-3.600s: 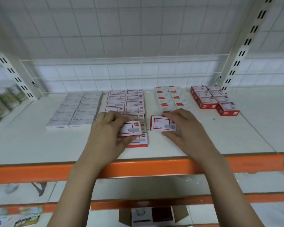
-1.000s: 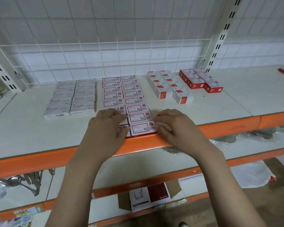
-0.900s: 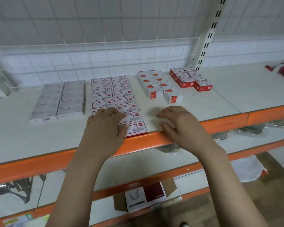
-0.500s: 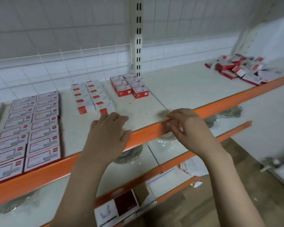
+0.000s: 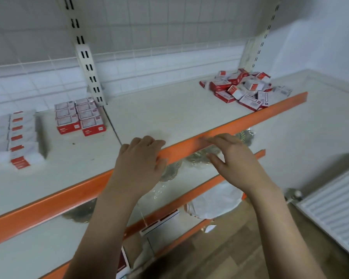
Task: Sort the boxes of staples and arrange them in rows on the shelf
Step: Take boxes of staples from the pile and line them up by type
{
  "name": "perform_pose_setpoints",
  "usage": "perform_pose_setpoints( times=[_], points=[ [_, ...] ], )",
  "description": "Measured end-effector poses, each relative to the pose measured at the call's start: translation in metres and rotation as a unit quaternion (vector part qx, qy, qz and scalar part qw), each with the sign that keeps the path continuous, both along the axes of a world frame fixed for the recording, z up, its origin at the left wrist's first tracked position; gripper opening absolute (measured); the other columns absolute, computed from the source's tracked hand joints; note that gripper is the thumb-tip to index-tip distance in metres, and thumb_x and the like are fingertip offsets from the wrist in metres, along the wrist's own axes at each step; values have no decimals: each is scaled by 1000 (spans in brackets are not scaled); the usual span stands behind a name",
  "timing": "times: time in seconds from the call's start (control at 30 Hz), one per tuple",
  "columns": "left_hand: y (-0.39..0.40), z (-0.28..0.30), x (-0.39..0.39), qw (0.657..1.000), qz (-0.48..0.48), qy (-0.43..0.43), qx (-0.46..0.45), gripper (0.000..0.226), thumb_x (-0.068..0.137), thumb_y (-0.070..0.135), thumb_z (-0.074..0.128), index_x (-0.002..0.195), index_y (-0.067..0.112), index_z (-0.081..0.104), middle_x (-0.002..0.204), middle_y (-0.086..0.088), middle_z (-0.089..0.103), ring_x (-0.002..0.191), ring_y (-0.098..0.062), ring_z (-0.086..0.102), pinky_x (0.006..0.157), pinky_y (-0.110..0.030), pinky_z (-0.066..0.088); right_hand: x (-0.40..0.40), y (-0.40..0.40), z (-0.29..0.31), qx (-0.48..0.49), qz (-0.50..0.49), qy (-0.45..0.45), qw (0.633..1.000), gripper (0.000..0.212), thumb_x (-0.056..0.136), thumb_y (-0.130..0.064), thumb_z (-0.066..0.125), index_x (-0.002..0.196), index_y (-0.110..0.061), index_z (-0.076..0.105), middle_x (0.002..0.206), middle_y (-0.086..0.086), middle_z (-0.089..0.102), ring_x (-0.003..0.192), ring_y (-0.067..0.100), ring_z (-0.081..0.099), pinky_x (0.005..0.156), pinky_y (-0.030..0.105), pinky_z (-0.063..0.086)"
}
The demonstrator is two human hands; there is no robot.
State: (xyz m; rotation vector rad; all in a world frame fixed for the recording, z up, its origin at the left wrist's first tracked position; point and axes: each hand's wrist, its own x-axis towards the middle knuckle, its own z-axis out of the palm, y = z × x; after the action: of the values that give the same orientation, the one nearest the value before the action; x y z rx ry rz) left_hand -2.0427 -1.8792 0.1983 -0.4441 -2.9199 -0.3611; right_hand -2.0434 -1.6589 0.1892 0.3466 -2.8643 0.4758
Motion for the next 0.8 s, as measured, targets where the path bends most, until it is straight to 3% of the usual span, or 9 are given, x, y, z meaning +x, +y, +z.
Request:
perform_pose_setpoints(
  times=[0.13,0.27,0.63,0.8],
  points=[
    [19,6,-32,1000,-8,-3,-1,46,94,39,44,138,25,41,132,3,48,121,-20,42,96,-32,29,-24,19,-4,-10,-13,-7,1000,40,88,-20,57,128,-14,54,120,5,56,113,27,50,95,34,40],
    [38,11,-73,999,-33,4,16,46,95,38,44,138,26,39,134,5,46,124,-17,39,101,-32,26,-50,38,-1,-18,-41,6,999,39,89,-23,57,127,-14,55,116,4,57,111,25,50,94,30,39],
    [110,4,-165,992,-124,8,6,45,95,38,43,138,25,39,136,4,46,124,-19,41,100,-33,30,-99,101,-10,-20,-139,-10,990,40,88,-21,58,127,-11,55,123,5,55,115,26,50,97,39,42],
    [143,7,-197,991,-133,-5,3,48,96,36,44,139,17,38,138,0,44,125,-19,41,101,-32,33,-123,129,-14,-29,-144,-21,989,42,89,-20,57,130,-11,52,127,4,54,120,23,47,100,28,36]
  ],
)
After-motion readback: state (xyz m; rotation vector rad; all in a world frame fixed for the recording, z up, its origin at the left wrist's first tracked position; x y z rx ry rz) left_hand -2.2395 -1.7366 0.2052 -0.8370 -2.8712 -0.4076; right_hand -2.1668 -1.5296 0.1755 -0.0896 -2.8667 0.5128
